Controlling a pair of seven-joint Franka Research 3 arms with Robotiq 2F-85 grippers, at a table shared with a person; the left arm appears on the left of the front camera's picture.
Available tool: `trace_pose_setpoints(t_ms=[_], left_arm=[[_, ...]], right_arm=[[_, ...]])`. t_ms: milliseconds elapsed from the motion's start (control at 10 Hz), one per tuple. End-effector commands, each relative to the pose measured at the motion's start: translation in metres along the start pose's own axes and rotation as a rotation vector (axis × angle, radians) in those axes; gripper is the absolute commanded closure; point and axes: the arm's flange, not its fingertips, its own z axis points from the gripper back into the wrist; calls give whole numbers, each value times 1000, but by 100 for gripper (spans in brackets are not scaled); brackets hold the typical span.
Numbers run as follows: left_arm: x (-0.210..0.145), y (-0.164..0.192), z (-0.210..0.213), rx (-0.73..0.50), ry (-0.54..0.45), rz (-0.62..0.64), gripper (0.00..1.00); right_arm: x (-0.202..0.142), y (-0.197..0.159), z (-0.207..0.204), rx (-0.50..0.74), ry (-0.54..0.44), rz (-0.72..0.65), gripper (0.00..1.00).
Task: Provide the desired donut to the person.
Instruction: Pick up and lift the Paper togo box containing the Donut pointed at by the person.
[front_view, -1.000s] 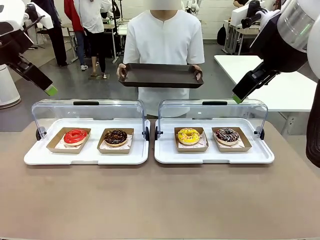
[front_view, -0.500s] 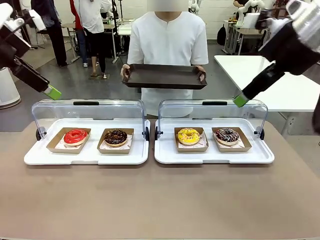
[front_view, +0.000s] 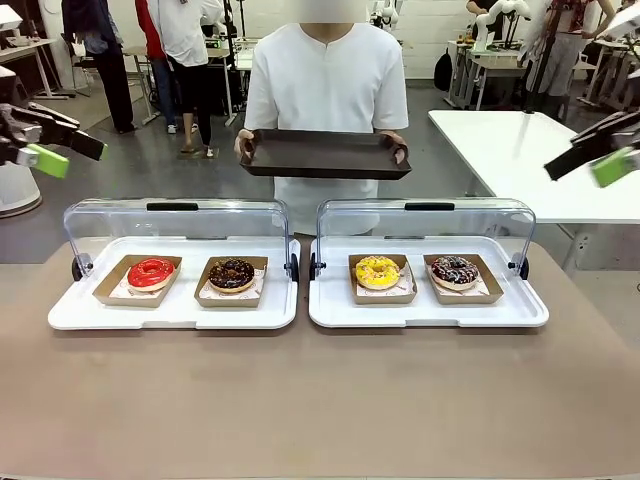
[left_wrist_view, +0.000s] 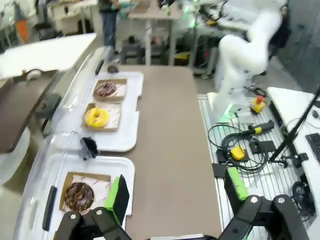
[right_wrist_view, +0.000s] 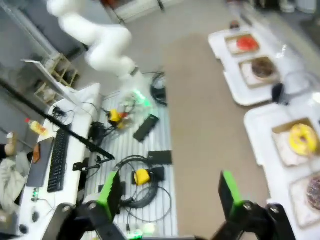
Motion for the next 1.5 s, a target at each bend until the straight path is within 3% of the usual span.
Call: trace_pose_setpoints(t_ms=[0, 300, 900, 1400], left_arm=[[-15, 11, 16, 69, 41, 27, 0], [-33, -3, 36, 220, 66, 57, 0], [-57, -23, 60, 331, 110, 120, 0], [-57, -34, 66, 370, 118, 123, 0]], right_arm=[[-25, -33, 27, 2, -48, -66, 0], [-63, -36, 46, -75, -139, -71, 0], [-82, 7, 62, -240, -124, -70, 0], [-86, 17, 61, -261, -107, -75, 0]])
